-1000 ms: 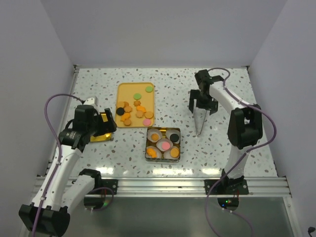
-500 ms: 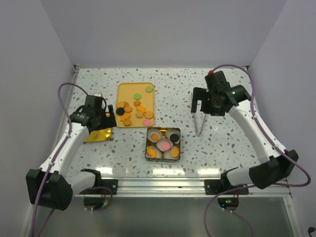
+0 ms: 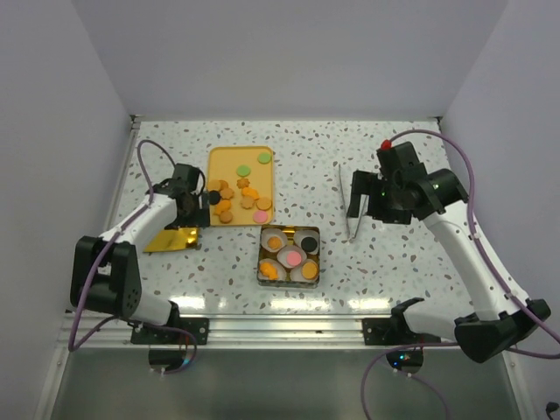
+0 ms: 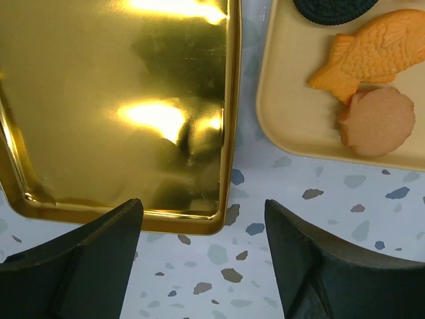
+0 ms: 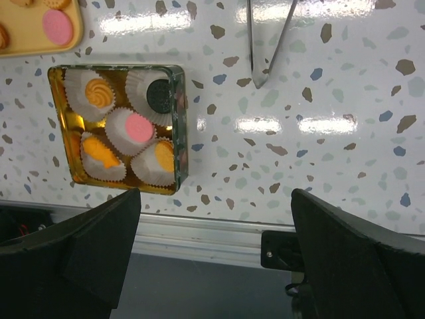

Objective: Pack the cookies

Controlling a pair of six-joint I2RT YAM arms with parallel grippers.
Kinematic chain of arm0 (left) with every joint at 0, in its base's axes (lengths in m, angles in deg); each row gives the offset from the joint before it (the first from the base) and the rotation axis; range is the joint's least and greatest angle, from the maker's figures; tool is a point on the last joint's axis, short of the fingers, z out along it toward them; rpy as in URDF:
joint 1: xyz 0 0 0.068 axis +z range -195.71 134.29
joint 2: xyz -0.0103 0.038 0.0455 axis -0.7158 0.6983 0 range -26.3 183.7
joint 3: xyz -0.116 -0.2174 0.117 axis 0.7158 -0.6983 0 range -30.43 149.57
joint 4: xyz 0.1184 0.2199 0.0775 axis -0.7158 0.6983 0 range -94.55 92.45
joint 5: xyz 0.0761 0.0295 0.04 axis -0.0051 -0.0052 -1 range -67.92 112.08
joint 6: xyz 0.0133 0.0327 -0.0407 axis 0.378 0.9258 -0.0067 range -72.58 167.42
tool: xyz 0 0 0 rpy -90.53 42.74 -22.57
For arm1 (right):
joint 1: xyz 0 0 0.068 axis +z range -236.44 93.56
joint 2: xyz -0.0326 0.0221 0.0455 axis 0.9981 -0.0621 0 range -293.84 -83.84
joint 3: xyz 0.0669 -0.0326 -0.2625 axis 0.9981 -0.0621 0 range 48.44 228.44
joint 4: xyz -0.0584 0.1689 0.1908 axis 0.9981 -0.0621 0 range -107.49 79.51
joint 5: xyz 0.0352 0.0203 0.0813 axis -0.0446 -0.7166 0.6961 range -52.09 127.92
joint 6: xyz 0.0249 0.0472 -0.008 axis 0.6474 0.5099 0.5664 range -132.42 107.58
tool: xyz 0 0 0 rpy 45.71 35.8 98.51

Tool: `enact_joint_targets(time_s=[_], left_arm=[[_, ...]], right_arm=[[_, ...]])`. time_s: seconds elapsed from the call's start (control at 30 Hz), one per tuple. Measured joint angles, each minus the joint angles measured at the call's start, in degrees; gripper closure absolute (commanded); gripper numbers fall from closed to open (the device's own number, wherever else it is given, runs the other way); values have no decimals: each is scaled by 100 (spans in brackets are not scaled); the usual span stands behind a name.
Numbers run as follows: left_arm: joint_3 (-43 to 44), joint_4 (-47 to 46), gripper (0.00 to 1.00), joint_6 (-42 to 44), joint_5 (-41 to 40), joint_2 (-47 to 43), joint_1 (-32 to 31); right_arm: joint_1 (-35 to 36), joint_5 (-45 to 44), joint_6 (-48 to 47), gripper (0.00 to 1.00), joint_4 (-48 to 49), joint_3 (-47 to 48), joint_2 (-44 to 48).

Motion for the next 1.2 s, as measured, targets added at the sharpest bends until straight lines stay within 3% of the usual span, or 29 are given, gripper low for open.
enact_joint_targets(time_s=[0.1,0.3,0.57,0.7,1.03,1.2], left_arm=[[-28,-153,23,57,-46,245,-28],[-114,-420,39,140,-131,715,-42],[-94,-629,52,173,-179,1088,-52],[-57,-699,70,184,-168,1158,-63],[-37,-791,100,203,-151,1213,-85],[28,-645,100,184,-223,1213,-83]], right_arm=[[0,0,-15,1,-66,-11,17],[0,-7,-28,1,-155,-63,17],[2,-39,-59,1,-256,-192,186],[0,-46,-57,1,-284,-299,323],[0,-46,-52,1,-313,-376,393],[0,-46,-55,2,-348,-365,393]])
